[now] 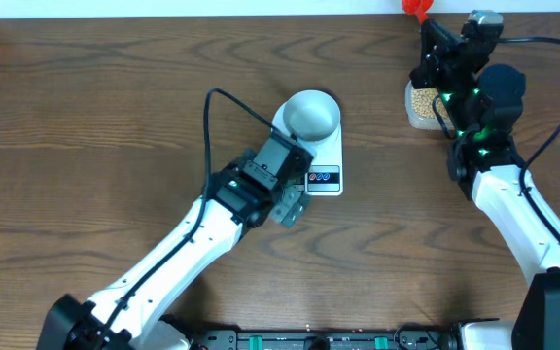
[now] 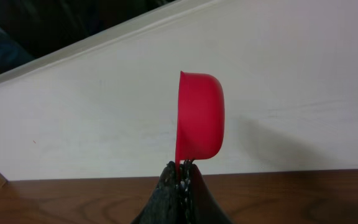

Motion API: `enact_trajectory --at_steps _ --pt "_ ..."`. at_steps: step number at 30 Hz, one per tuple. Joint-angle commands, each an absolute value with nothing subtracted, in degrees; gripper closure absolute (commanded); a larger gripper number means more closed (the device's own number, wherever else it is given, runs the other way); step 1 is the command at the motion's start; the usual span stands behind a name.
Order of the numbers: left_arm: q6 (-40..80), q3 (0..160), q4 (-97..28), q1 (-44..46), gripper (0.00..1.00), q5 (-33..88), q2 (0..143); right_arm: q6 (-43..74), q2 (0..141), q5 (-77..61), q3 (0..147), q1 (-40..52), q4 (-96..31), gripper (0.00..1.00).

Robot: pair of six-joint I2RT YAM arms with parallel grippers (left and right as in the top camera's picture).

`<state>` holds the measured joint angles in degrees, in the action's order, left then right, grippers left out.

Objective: Scoop item into bowl and weigh 50g on scale
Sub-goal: 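Lift the left gripper off the scale and retract it left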

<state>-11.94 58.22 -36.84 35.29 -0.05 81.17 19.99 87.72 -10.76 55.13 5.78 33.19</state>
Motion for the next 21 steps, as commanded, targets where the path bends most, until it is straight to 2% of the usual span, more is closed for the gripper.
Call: enact_trajectory --at_steps 1,8,16,21 --pt "-21.9 60.4 -40.6 29.8 0.03 16.6 77.1 19.7 87.7 -11.2 56.6 5.3 33.5 0.99" --pt "-31.0 61.9 -46.2 16.6 0.03 27.4 70.9 19.6 87.7 -11.6 56.6 5.3 33.5 0.99" --pt "-35.0 61.9 -46.0 15.2 0.03 27.3 70.7 19.7 87.7 -13.4 56.6 5.3 33.5 0.99" --pt "-35.0 61.9 -45.9 15.2 0.03 23.3 70.7 19.7 87.7 -17.5 56.6 5.3 33.5 0.99"
